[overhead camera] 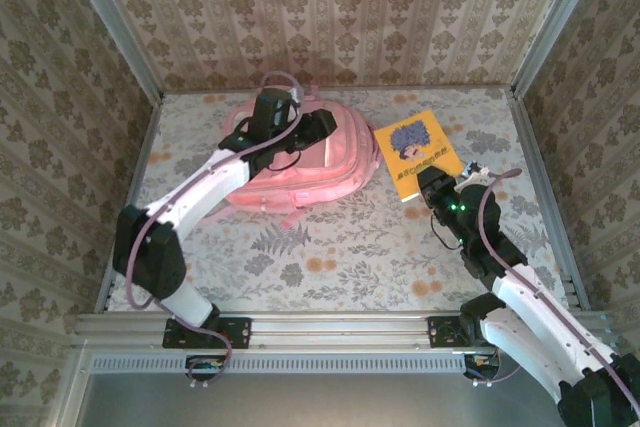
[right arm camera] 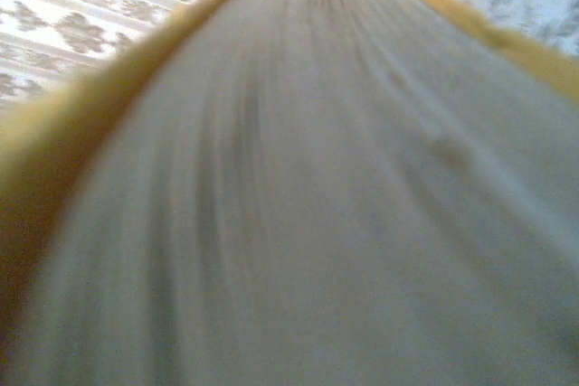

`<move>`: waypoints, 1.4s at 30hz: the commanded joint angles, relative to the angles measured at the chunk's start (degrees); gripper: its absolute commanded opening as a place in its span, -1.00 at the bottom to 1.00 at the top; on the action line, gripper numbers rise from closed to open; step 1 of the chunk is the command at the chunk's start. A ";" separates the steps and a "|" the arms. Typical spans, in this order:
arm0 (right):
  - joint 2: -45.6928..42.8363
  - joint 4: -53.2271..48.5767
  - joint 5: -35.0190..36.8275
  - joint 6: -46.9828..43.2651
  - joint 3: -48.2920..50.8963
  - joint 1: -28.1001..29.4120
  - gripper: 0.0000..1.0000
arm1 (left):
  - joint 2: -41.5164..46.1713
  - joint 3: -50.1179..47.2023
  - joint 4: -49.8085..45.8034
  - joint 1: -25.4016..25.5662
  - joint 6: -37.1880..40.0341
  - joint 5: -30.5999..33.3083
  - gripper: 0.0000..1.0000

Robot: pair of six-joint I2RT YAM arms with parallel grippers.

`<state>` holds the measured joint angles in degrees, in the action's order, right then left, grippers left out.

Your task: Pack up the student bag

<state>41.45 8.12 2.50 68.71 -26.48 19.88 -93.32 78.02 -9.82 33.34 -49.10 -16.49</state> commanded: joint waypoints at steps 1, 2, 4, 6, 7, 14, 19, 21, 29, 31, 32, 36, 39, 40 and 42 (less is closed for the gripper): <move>-1.42 1.50 -6.44 -2.32 0.53 -1.04 -1.00 | -6.22 3.70 -8.42 -1.64 8.08 -3.87 0.06; -1.64 1.36 -6.98 -2.71 0.64 -1.15 -1.00 | -7.76 5.19 -8.95 -1.78 8.58 -4.18 0.06; -1.60 1.07 -8.25 -3.88 0.55 -1.33 -1.00 | -10.80 8.21 -9.72 -1.88 9.71 -4.26 0.08; -1.40 1.40 -9.36 -4.34 0.98 -1.36 -1.00 | -13.67 10.32 -9.22 -1.97 9.94 -4.98 0.10; -1.30 1.78 -9.60 -4.45 1.45 -1.37 -1.00 | -15.17 11.64 -9.52 -1.88 10.03 -5.34 0.10; -0.95 3.74 -10.78 -5.46 4.30 -1.46 -1.00 | -20.67 15.73 -8.06 -1.99 9.26 -7.67 0.09; -0.41 4.23 -11.27 -6.56 5.09 -1.59 -1.00 | -22.25 19.23 -9.39 -1.97 10.65 -6.98 0.03; -0.24 4.27 -11.21 -6.93 5.12 -1.57 -1.00 | -23.14 20.97 -10.79 -1.97 11.51 -6.79 0.00; 0.74 5.13 -11.53 -7.43 5.03 -1.62 -1.00 | -27.29 26.91 -14.31 -1.97 14.17 -6.33 -0.33; 1.11 5.58 -11.85 -7.33 5.28 -1.61 -1.00 | -28.79 28.95 -16.29 -1.97 15.01 -5.84 -0.41; 1.26 5.70 -11.93 -7.20 5.45 -1.60 -1.00 | -29.82 30.47 -17.90 -1.97 15.51 -5.75 -0.47; 0.72 5.17 -11.87 -7.28 5.57 -1.70 -1.00 | -32.92 34.14 -21.99 -1.97 16.90 -6.46 -0.83; -0.55 1.72 -11.47 -8.81 4.48 -1.93 -1.00 | -32.17 33.69 -22.07 -1.99 17.33 -7.38 -1.00; -1.00 -0.56 -11.18 -9.94 3.40 -2.13 -1.00 | -31.21 33.17 -21.46 -2.05 17.61 -8.39 -1.00; -1.38 -6.06 -10.67 -12.37 0.74 -2.51 -1.00 | -28.63 31.70 -20.62 -2.31 18.06 -9.86 -1.00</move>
<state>41.87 4.38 -8.21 60.53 -21.37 17.98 -125.25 110.02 -29.71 31.33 -33.26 -23.05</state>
